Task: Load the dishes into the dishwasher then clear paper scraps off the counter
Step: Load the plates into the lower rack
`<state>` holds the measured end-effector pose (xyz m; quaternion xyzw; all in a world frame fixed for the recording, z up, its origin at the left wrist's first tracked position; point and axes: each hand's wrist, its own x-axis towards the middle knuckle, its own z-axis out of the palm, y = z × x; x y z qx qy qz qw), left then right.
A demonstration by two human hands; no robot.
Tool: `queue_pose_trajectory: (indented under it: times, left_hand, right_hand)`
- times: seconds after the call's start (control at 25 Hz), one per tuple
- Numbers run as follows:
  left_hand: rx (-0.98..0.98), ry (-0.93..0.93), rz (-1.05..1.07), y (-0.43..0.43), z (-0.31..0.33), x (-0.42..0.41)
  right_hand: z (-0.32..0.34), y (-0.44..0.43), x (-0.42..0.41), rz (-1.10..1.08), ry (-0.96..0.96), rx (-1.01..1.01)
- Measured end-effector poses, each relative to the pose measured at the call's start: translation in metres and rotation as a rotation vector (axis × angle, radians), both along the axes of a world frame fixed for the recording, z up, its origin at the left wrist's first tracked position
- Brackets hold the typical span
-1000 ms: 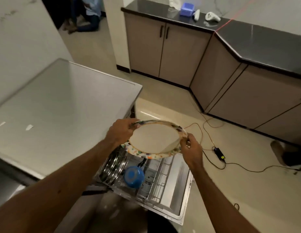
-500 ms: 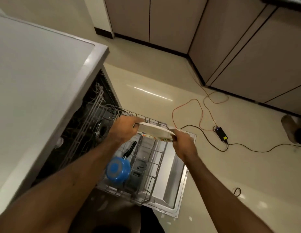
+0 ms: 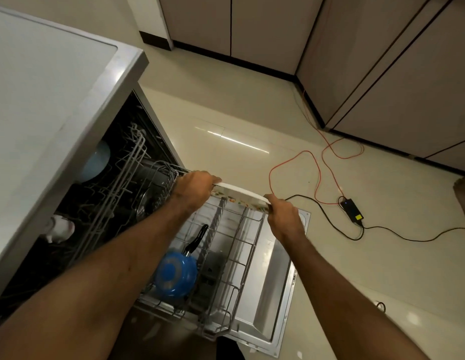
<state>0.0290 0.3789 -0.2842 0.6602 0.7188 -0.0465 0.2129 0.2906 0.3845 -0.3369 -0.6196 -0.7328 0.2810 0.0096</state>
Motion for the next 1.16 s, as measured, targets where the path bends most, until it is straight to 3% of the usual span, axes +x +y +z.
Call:
queue_pose_trajectory:
  times: [0.4,0.84,1.16]
  left_hand:
    - [-0.036,-0.062,0.139,0.006,-0.055,-0.02]
    - [-0.09,-0.05,0.135,0.02,-0.07,-0.033]
    - [0.259,-0.062,-0.088,0.036,-0.036,-0.025]
  right_hand:
    - [-0.03,0.008,-0.021,0.006,0.011,-0.043]
    - [-0.043,0.035,-0.04,0.021,0.048,-0.118]
    - [-0.022,0.028,-0.004,-0.048,0.047,0.03]
